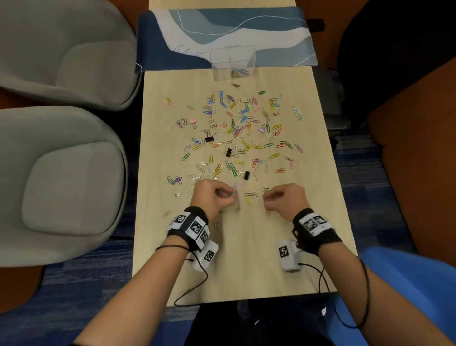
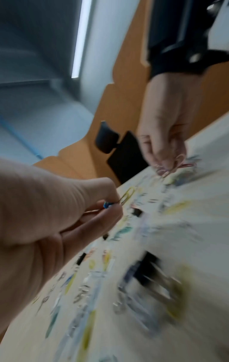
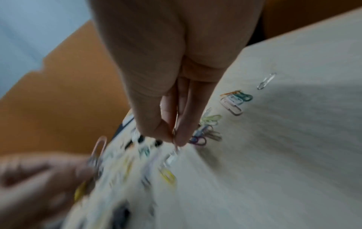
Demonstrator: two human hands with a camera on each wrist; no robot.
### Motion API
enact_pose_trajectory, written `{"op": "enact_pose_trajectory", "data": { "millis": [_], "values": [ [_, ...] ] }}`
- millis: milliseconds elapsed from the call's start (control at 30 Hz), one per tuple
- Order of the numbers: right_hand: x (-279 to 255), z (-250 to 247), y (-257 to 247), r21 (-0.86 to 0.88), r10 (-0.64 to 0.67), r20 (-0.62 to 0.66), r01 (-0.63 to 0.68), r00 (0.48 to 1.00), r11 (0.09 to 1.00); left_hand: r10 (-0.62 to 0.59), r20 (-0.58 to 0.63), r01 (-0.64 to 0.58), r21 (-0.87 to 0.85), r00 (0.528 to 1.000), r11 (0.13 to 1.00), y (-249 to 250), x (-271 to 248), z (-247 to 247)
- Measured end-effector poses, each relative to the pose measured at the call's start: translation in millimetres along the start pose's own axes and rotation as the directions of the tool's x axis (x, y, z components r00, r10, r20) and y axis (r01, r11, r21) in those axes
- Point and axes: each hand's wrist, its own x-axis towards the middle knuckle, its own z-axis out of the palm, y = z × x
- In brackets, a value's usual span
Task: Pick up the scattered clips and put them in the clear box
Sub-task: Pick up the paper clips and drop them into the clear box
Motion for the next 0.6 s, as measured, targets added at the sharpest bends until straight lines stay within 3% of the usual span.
{"op": "enact_pose_trajectory", "data": {
  "millis": [100, 200, 433, 600],
  "values": [
    [4, -29, -16, 0.409, 0.091, 0.078, -0.116, 0.993, 0.905, 0.009, -0.054, -0.014, -0.099, 0.999, 0.995, 20, 13, -24],
    [12, -64, -43, 0.614, 0.055, 0.085, -0.096, 0.995, 0.784, 0.039, -0.140, -0.061, -0.157, 0.989, 0.986, 40, 36, -46],
    [59, -140, -119, 0.718, -0.120, -0.084, 0.143, 0.989, 0.681, 0.151, -0.279, -0.212, -0.203, 0.948, 0.956, 105, 110, -88],
    [114, -167, -173, 0.734, -0.237, -0.094, 0.228, 0.967, 0.639, 0.188, -0.354, -0.284, -0.241, 0.916, 0.928, 149, 179, -106]
  ]
}}
